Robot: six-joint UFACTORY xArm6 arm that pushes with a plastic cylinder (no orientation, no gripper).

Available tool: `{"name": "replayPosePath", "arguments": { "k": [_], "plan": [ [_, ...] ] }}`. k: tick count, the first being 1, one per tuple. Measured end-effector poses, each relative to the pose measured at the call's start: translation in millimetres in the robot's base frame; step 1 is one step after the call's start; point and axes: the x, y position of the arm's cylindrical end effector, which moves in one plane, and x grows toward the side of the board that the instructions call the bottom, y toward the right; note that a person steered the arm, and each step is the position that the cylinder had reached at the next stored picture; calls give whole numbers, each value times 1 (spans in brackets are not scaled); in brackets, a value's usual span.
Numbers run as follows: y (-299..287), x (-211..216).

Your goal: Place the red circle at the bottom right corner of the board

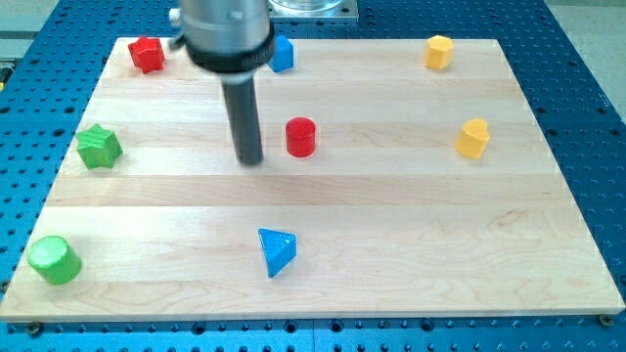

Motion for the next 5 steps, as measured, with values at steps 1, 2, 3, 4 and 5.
{"name": "replayPosePath", "arguments": {
  "k": [1, 2, 3, 4, 5],
  "plan": [
    [21, -30],
    [77, 45],
    [116, 50],
    [145, 47],
    [187, 118]
  ]
}}
